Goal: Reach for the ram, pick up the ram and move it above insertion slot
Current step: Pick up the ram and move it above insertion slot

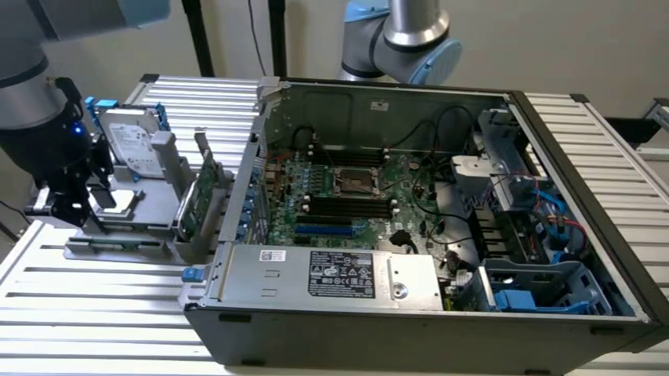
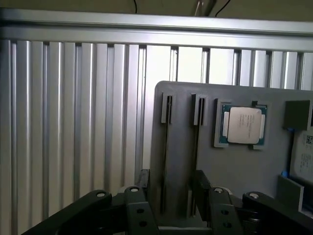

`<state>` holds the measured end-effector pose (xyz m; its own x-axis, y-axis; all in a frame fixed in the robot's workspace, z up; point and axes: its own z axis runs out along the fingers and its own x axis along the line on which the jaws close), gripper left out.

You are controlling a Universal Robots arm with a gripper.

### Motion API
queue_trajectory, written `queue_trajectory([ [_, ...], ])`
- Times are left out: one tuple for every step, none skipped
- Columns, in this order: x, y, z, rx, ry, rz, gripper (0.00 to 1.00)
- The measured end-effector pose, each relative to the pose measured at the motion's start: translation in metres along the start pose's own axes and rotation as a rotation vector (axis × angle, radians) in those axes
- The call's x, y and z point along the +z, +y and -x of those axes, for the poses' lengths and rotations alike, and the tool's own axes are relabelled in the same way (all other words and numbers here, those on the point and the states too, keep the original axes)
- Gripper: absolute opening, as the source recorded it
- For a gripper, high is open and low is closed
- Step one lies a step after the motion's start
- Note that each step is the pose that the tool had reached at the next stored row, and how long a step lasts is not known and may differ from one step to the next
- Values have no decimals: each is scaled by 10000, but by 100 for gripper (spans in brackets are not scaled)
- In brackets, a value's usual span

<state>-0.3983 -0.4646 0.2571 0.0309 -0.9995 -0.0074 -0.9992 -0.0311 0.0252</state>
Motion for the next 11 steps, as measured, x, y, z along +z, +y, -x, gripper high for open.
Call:
queue_trajectory([
  [18, 1, 0, -4, 1, -1, 48],
  [37, 3, 0, -8, 1, 0, 48],
  [56, 4, -1, -12, 1, -1, 48],
  [74, 4, -1, -16, 1, -1, 48],
  [91, 5, -1, -19, 1, -1, 48],
  [110, 6, -1, -22, 1, -2, 48],
  [128, 7, -1, -25, 1, -1, 48],
  [146, 7, -1, -29, 1, -1, 48],
  [163, 7, -1, -32, 2, -1, 48],
  [182, 7, -1, -36, 2, 0, 48],
  [200, 6, -1, -41, 2, -1, 48],
])
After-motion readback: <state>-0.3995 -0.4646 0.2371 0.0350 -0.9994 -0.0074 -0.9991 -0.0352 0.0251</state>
